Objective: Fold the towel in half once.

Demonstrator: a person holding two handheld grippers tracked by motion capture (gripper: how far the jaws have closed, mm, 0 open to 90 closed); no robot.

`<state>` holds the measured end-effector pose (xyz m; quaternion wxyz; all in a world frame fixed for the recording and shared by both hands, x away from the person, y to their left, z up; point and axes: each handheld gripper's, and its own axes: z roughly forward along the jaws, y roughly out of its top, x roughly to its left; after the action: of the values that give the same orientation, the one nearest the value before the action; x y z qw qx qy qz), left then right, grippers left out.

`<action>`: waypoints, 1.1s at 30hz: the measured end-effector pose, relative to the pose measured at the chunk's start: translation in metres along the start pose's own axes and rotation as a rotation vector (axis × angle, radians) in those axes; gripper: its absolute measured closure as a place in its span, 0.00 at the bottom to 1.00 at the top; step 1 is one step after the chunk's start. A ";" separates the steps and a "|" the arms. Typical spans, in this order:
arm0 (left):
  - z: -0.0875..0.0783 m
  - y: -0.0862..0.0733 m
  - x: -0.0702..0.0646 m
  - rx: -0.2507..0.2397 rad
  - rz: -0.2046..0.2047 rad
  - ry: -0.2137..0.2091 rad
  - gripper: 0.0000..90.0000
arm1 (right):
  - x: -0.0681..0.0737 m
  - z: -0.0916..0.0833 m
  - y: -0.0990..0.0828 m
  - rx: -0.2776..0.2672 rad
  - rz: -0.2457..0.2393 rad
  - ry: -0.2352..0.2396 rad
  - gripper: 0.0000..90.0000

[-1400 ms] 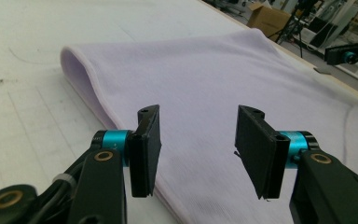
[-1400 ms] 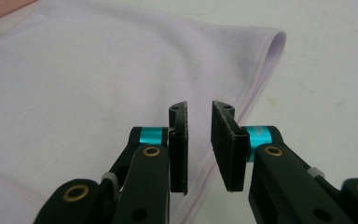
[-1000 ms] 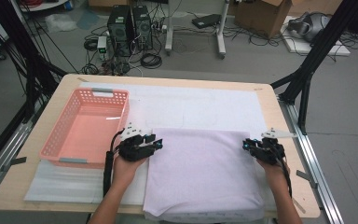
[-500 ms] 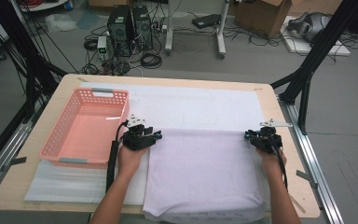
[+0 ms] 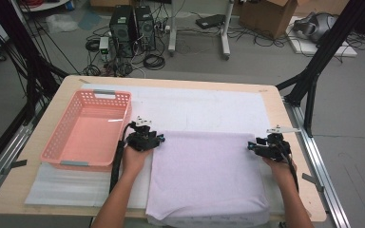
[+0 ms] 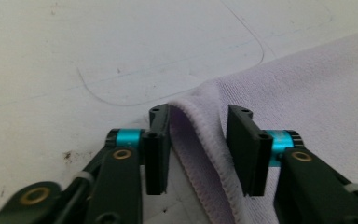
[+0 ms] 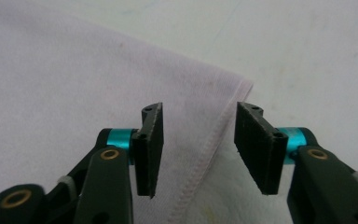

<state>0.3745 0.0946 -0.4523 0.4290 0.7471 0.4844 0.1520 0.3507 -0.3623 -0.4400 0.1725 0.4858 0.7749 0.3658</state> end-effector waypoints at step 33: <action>0.014 0.080 0.013 -0.206 0.007 -0.012 0.95 | -0.027 0.009 0.042 -0.166 0.015 -0.083 0.96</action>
<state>0.4374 0.0858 -0.4001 0.5060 0.7017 0.4610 0.1978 0.3953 -0.3714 -0.4180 0.2416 0.4904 0.7304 0.4095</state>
